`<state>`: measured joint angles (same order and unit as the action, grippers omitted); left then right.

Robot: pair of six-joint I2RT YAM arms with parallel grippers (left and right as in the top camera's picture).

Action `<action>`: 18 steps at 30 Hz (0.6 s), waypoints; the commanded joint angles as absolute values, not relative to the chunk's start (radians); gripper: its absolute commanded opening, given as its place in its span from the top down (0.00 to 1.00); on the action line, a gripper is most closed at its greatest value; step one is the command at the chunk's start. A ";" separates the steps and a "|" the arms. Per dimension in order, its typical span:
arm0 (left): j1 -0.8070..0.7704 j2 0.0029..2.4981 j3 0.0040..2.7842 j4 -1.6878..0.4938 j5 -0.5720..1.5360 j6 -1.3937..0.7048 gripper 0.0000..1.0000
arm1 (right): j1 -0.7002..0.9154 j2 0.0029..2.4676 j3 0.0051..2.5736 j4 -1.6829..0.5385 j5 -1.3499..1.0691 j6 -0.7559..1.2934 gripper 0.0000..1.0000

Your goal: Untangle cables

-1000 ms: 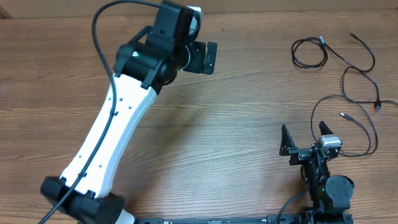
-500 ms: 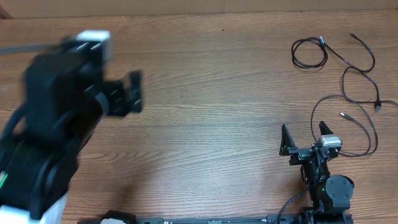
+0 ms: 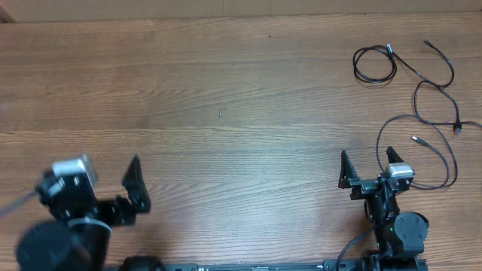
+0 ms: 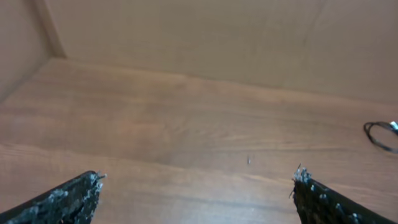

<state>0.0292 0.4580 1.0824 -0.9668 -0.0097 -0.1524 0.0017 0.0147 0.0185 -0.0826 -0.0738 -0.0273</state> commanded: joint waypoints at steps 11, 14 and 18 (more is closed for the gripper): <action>0.117 0.024 0.456 -0.610 0.060 -0.138 0.00 | 0.006 0.003 0.008 -0.080 -0.068 -0.035 0.00; 0.115 0.003 0.332 -0.479 0.065 -0.138 0.01 | 0.006 0.003 0.008 -0.080 -0.068 -0.035 0.00; 0.104 0.003 0.211 -0.308 0.072 -0.138 0.00 | 0.006 0.003 0.008 -0.080 -0.068 -0.035 0.00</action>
<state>0.1074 0.0177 0.2745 -0.3756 0.0532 -0.1528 0.0017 0.0147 0.0185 -0.0830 -0.0738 -0.0273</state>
